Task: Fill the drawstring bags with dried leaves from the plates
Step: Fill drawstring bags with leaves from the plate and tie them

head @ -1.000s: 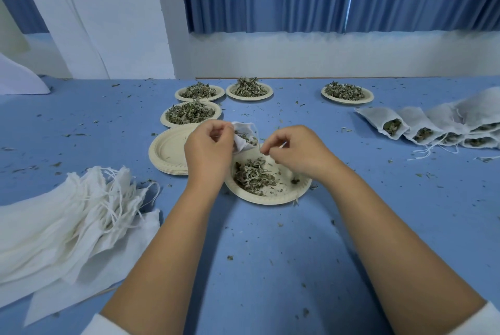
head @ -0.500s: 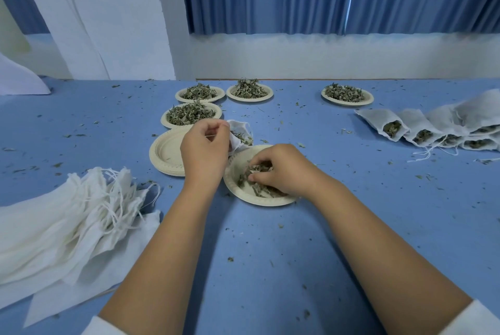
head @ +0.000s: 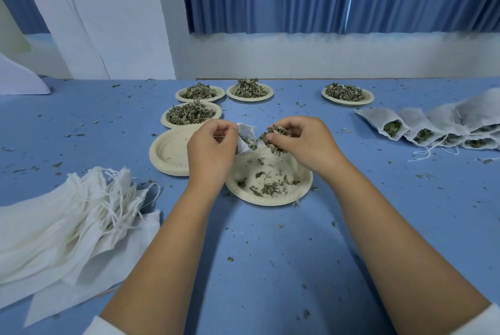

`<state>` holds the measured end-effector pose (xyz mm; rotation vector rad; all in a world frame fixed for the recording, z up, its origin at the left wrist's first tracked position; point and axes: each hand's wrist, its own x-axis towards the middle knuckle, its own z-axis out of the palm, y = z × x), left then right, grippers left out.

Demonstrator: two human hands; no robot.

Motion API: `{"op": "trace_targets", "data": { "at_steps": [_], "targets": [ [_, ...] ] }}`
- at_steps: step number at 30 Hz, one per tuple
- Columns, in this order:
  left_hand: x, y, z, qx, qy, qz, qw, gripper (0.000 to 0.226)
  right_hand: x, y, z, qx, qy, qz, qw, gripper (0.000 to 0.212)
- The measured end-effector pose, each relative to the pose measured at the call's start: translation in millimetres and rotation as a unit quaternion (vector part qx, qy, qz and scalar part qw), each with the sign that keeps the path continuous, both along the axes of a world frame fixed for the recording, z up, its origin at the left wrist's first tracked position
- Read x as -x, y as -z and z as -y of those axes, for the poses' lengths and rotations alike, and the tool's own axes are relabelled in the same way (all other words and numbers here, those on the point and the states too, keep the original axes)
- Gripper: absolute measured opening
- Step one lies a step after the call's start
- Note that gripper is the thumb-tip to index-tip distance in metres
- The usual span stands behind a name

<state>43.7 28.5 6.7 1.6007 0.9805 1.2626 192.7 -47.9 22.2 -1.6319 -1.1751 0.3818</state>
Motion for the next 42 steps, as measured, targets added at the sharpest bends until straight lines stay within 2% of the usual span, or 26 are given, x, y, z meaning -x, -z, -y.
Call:
{"op": "trace_targets", "data": {
  "at_steps": [6, 12, 17, 24, 29, 33, 39, 42],
  "targets": [
    [-6, 0, 9, -0.007, 0.035, -0.019, 0.999, 0.009, 5, -5, 3, -0.058, -0.031, -0.08, 0.995, 0.014],
    [-8, -3, 14, 0.005, 0.054, -0.01, 0.998, 0.011, 13, 8, -6, -0.02, -0.011, 0.016, 1.0, 0.017],
    [-8, -3, 16, 0.012, 0.057, -0.006, 0.998, 0.01, 17, 15, -10, -0.059, 0.049, 0.054, 0.996, 0.035],
    [-7, -2, 15, 0.003, 0.057, -0.018, 0.998, 0.011, 13, 12, -8, -0.03, -0.007, 0.06, 0.998, 0.015],
    [-7, -2, 12, -0.006, 0.044, -0.03, 0.999, 0.009, 15, 9, -5, 0.017, -0.058, 0.084, 0.995, 0.02],
    [-8, 0, 12, -0.017, 0.062, -0.043, 0.997, 0.009, 16, 13, -8, 0.026, -0.023, 0.108, 0.994, 0.019],
    [-11, 3, 16, -0.094, 0.088, -0.12, 0.984, 0.008, 16, 16, -10, 0.007, 0.06, 0.076, 0.995, 0.003],
    [-10, 2, 15, -0.092, 0.065, -0.114, 0.987, 0.008, 14, 11, -9, 0.008, 0.029, -0.016, 0.999, 0.016]
  ]
}}
